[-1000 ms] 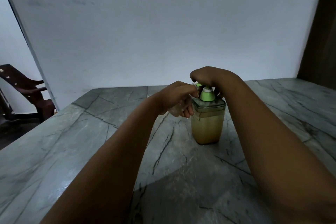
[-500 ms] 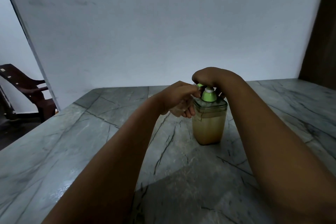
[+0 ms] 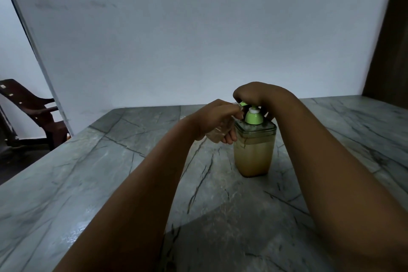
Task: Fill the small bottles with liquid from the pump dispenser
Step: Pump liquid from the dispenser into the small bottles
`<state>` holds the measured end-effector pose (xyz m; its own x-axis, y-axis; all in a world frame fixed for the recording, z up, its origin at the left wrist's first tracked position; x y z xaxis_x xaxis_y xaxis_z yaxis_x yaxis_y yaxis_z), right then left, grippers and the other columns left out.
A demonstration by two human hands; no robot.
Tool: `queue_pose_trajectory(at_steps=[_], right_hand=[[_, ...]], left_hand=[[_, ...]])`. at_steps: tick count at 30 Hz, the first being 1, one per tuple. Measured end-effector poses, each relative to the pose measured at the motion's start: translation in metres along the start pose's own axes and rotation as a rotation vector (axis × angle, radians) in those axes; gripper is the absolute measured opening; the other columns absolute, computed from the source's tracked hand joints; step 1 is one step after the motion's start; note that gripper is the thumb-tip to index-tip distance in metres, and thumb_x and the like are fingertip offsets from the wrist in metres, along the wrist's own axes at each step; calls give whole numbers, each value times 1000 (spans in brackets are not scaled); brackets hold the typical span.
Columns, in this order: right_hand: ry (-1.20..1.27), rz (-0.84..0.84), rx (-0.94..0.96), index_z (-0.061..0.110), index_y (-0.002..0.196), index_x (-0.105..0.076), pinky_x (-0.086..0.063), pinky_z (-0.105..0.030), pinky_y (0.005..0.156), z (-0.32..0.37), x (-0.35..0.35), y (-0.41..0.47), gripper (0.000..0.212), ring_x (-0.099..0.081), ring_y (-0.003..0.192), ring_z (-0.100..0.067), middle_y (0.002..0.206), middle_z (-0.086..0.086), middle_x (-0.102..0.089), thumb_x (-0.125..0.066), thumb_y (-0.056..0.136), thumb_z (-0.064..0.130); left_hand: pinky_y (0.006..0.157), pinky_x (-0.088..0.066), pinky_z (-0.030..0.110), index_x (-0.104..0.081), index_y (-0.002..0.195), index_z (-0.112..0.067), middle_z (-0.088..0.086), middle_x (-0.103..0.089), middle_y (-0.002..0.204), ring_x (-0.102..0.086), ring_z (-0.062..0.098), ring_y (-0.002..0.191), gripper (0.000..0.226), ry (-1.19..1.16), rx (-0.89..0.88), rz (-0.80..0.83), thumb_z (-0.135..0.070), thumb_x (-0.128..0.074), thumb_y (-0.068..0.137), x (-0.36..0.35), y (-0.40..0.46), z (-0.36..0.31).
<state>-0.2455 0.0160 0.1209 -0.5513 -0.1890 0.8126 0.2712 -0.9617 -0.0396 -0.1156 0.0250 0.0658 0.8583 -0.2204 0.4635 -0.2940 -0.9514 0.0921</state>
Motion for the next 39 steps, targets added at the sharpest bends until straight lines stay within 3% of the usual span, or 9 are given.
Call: queue_pose_trajectory(at_steps=[4,7,15,18,22,24,31,34,39], right_hand=[[72,1,15,6,92,-41,-39,-36,73,2,2,-1,18,-40,61,-24,72,-9,-44,-32,98,19],[127,5,38,10,104,-37,-39,-39,79,4,4,-3,17,-45,78,-29,83,-9,-40,-29,101,25],[-20,-18,24,7,68,-38,-36,-25,55,2,0,2,24,-37,56,-22,66,-10,-41,-34,92,9],[-10,-3,31,6,82,-40,-34,-26,55,2,-1,1,18,-34,56,-20,67,-8,-40,-31,96,12],[142,9,21,12,105,-38,-40,-37,74,3,3,-3,23,-43,64,-25,77,-8,-44,-30,100,33],[120,5,21,11,105,-39,-40,-39,75,3,3,-2,21,-44,64,-25,76,-9,-45,-32,100,30],[-4,-3,35,6,84,-40,-34,-25,54,1,-2,6,12,-33,57,-21,68,-9,-40,-32,93,8],[16,-6,47,-2,96,-44,-31,-25,55,0,-1,8,21,-32,57,-21,68,-8,-38,-31,97,14],[113,-1,45,11,100,-40,-38,-31,62,1,2,1,19,-40,61,-22,75,-7,-41,-31,100,28]], left_hand=[[53,-50,27,-61,76,-7,23,-63,67,-61,26,51,26,14,9,0,-11,-42,94,0,-1,-2],[53,-50,26,-62,72,-6,22,-63,66,-61,26,51,28,6,10,6,-10,-42,93,-1,-2,-3],[53,-50,26,-64,67,-10,24,-64,66,-61,27,51,33,-1,7,-5,-11,-43,93,0,-2,-2],[53,-50,26,-63,67,-8,22,-64,64,-61,27,51,33,5,14,-1,-10,-43,93,0,-3,-2],[52,-50,26,-63,68,-8,22,-63,64,-61,26,50,31,-1,13,-2,-10,-43,93,0,-3,-3],[51,-50,25,-63,68,-8,22,-64,64,-61,26,50,32,3,13,-2,-10,-43,93,0,-3,-4],[54,-50,28,-63,66,-10,27,-62,70,-61,28,51,33,-7,5,-3,-10,-43,93,0,-3,-1],[53,-50,27,-64,63,-11,26,-62,69,-60,28,51,36,-7,6,-1,-10,-43,93,0,-3,-1],[53,-50,26,-64,69,-9,25,-63,68,-61,27,51,33,2,3,0,-10,-42,93,0,-3,-2]])
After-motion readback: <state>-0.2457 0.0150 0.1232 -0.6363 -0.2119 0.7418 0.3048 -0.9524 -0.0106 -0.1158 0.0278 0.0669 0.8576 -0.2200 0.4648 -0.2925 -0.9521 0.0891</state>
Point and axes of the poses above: each hand's wrist, its own y-axis towards the middle knuckle, its own x-axis out of the back of the hand, z = x × y, the point moved 1 cm from there along y, towards the middle knuckle
